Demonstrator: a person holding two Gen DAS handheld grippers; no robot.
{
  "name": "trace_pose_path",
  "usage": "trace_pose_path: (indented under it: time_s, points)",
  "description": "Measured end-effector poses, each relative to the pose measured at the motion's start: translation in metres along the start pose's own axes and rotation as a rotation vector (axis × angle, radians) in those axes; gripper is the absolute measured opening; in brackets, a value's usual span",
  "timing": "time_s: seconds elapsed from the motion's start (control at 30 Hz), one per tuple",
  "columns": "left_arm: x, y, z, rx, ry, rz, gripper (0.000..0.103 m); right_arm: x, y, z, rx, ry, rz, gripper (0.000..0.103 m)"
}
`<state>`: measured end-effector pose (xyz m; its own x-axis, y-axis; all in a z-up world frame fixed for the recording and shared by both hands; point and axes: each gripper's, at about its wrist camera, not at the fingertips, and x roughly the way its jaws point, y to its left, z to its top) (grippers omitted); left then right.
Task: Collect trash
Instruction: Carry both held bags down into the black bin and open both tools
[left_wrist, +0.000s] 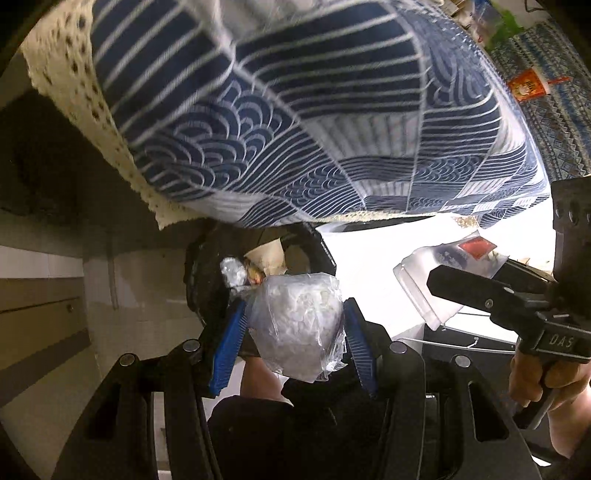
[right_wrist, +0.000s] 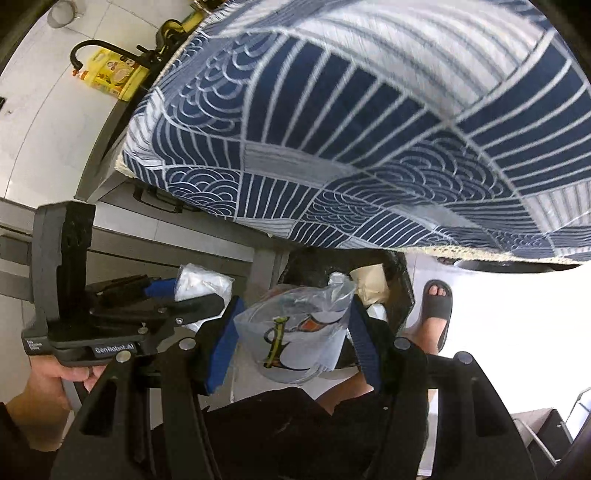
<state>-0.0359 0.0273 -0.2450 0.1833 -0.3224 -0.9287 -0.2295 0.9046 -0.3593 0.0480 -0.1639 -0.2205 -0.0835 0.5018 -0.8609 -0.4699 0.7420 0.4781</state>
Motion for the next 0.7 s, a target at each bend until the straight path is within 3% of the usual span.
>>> trace_pose_path:
  time_s: [0.43, 0.5, 0.53, 0.7]
  points:
    - [0.014, 0.011, -0.003, -0.034, 0.032, -0.007, 0.053, 0.017, -0.003, 0.007, 0.028, 0.023, 0.002, 0.058]
    - [0.015, 0.012, -0.001, -0.051, 0.043, -0.005, 0.071, 0.016, -0.003, 0.009, 0.036, 0.021, 0.008, 0.064]
    - [0.016, 0.013, -0.001, -0.059, 0.048, -0.008, 0.073, 0.015, -0.004, 0.009, 0.041, 0.019, 0.009, 0.070]
    - [0.017, 0.016, 0.001, -0.073, 0.055, -0.017, 0.073, 0.011, -0.007, 0.012, 0.062, 0.013, -0.002, 0.071]
